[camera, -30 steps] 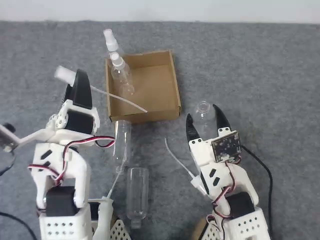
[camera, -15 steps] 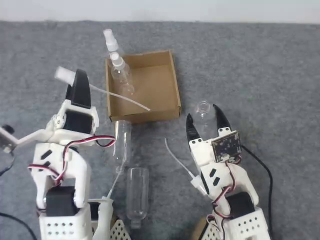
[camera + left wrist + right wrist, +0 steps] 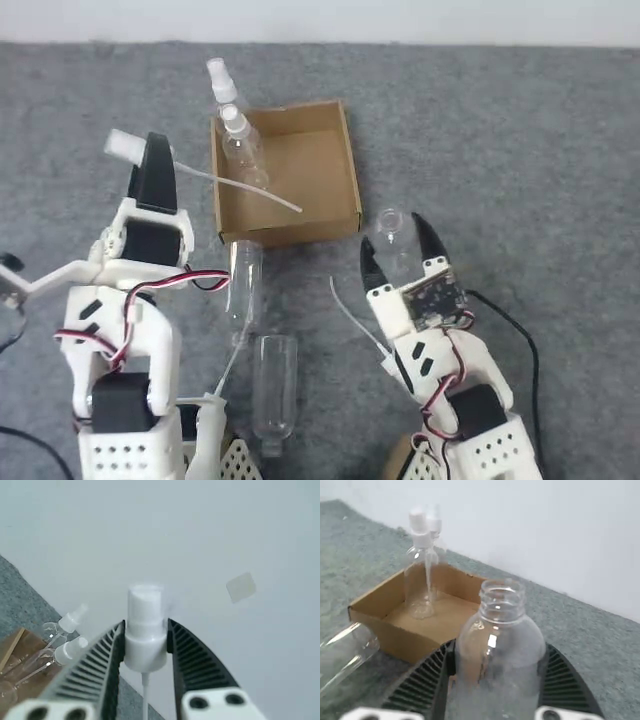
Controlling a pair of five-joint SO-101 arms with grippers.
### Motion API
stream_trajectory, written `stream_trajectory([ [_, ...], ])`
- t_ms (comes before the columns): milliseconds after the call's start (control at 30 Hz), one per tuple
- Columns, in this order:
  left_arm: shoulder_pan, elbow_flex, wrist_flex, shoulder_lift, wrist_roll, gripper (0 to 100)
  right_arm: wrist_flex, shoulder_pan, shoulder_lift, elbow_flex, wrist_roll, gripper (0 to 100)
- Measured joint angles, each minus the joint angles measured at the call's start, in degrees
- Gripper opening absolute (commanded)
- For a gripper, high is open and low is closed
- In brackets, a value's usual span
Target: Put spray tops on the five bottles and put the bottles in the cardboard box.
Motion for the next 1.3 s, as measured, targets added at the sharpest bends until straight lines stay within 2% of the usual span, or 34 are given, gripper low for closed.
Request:
stream_trajectory([
  [400, 0.35, 0.00, -0.35, 0.00, -0.09, 1, 2.11, -2.11, 0.00, 0.00, 4.57, 18.0],
  [867, 11.69, 0.00, -0.35, 0.00, -6.24, 1, 2.11, -2.20, 0.00, 0.00, 11.52, 18.0],
  [1300, 16.18, 1.67, -0.79, 0.00, -8.09, 1, 4.40, -2.20, 0.00, 0.00, 14.33, 18.0],
])
